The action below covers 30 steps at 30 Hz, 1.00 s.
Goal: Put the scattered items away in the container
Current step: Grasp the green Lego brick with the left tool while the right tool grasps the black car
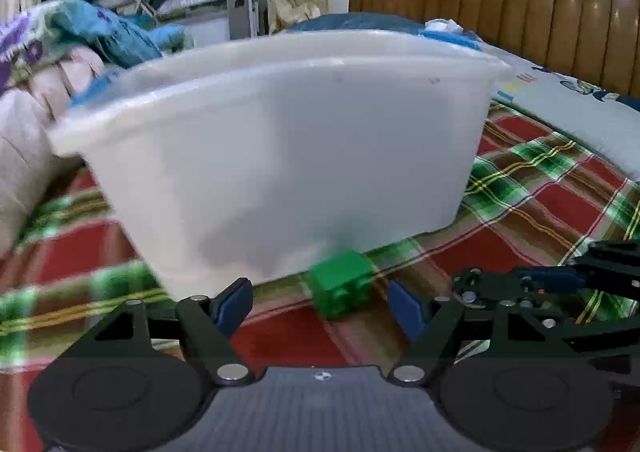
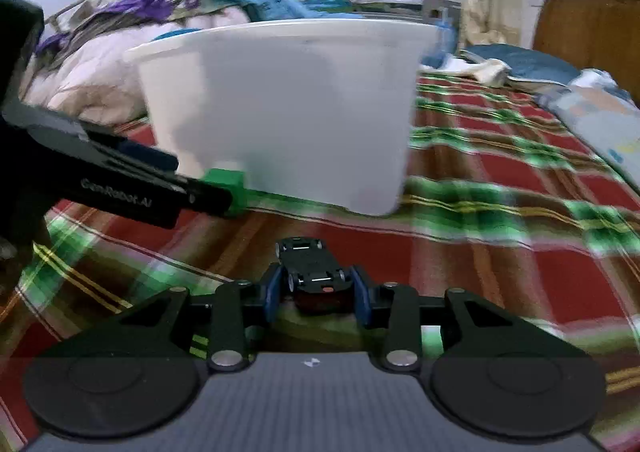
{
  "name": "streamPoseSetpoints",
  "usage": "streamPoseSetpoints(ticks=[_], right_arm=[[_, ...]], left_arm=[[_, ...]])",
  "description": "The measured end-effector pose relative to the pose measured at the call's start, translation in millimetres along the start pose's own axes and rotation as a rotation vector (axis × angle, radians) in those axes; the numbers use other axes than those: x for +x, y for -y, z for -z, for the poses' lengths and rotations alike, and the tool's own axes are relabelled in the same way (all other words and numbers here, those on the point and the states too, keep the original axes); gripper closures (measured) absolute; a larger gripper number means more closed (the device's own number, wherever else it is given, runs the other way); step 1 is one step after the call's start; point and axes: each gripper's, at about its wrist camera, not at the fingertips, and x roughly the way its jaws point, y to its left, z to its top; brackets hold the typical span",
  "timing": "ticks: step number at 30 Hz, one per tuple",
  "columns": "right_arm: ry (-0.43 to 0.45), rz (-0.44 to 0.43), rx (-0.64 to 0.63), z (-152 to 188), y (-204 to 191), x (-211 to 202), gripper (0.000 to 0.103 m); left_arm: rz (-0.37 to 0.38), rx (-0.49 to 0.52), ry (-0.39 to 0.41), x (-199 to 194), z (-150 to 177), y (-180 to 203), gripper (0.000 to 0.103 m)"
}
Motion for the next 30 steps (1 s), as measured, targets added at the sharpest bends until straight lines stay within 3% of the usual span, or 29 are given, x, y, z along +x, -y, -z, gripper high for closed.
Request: streamPoseSetpoints(ticks=[3, 4, 5, 6, 7, 8, 9, 10, 12, 13, 14, 25, 30], right_arm=[[0.004, 0.000, 0.031, 4.4, 5.3, 2.6, 0.062], [0.009, 0.003, 0.031, 1.5, 3.3, 6.0, 0.061], [0.016, 0.009, 0.025, 1.6, 0.6, 7.3, 0.056], [0.019, 0.011, 0.016, 1.8, -1.7, 8.8, 0.050], [0.021, 0.014, 0.009, 2.1, -2.0, 9.8, 0.037], [0.021, 0.021, 0.001, 0.7, -3.5, 11.9, 0.029], [0.021, 0.029, -0.006, 0.9, -4.2, 13.4, 0.029], [0.014, 0.033, -0.013, -1.4, -6.2, 16.2, 0.030], [0.010, 0.027, -0.016, -1.9, -7.7, 15.5, 0.051], [0.008, 0.020, -0.011, -1.0, -8.5, 13.8, 0.067], [0.007, 0.019, -0.011, -0.7, -10.9, 11.9, 0.069], [0.004, -0.027, 0.024, 6.4, -38.8, -20.6, 0.070], [0.049, -0.026, -0.005, -3.9, -50.2, -44.7, 0.070]], left_arm=[[0.012, -0.053, 0.008, 10.4, 1.0, 4.7, 0.026], [-0.008, -0.060, -0.005, 15.4, 1.7, 6.0, 0.031], [-0.028, -0.066, -0.032, 21.0, 2.6, 6.7, 0.047], [-0.046, -0.071, -0.045, 23.6, 3.5, 6.6, 0.053], [-0.066, -0.073, -0.038, 21.9, 4.0, 6.3, 0.065], [-0.081, -0.071, -0.037, 20.1, 4.3, 5.8, 0.065], [-0.081, -0.069, -0.040, 18.7, 4.8, 4.8, 0.065], [-0.080, -0.063, -0.044, 17.4, 5.5, 4.2, 0.065], [-0.074, -0.047, -0.040, 11.1, 7.8, 3.0, 0.065], [-0.077, -0.041, -0.037, 7.0, 9.0, 3.0, 0.065], [-0.081, -0.034, -0.033, 2.3, 10.2, 3.4, 0.065], [-0.105, -0.004, 0.033, -69.2, 16.2, 11.5, 0.065], [-0.114, 0.007, 0.079, -94.4, 11.5, 11.7, 0.065]])
